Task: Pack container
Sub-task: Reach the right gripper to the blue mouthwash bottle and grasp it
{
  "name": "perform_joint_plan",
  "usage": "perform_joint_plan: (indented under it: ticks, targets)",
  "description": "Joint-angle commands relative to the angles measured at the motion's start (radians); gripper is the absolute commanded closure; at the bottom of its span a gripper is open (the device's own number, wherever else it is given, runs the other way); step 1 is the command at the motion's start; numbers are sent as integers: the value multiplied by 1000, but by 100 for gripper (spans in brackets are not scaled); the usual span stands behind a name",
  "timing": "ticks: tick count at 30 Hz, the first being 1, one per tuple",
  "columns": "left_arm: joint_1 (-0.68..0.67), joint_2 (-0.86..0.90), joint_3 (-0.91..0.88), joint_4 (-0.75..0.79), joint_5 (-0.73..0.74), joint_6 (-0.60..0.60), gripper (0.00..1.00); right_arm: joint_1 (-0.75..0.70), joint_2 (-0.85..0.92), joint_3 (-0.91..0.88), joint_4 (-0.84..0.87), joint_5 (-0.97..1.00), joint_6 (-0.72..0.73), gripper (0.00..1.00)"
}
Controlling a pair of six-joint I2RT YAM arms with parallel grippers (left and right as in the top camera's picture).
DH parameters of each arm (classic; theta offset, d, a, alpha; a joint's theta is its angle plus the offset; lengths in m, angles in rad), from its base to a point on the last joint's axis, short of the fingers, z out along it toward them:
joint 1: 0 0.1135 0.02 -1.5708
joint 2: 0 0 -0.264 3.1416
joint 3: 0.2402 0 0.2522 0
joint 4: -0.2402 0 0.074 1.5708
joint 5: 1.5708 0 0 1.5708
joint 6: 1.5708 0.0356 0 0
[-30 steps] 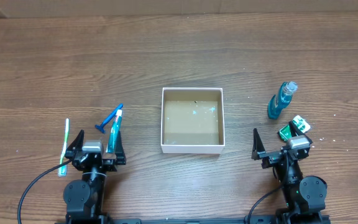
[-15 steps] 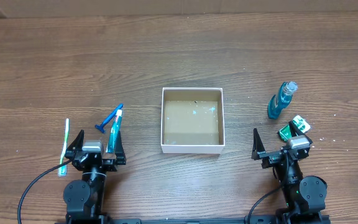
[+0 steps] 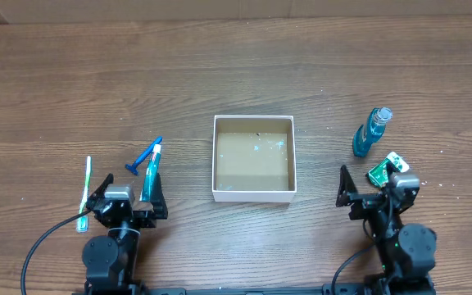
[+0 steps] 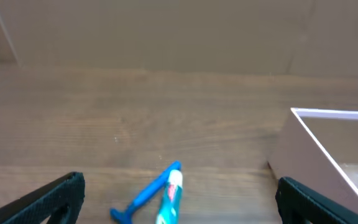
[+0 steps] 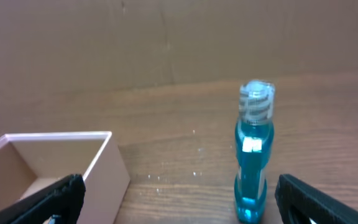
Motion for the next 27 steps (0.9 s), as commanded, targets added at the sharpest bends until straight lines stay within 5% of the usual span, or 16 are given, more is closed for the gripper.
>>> perform_joint_plan:
  ticks: [1, 8, 13, 27]
  targets:
    - [10, 33, 165, -117, 34, -63, 0, -5, 201, 208, -57, 29, 19, 0]
    - [10, 454, 631, -383, 35, -63, 0, -11, 862, 922, -447, 46, 61, 0]
    - [10, 803, 991, -703, 69, -62, 0, -175, 1271, 1461, -903, -109, 60, 0]
    - [10, 1017, 1072, -837, 91, -63, 0, -212, 1590, 1493, -1051, -39, 92, 0]
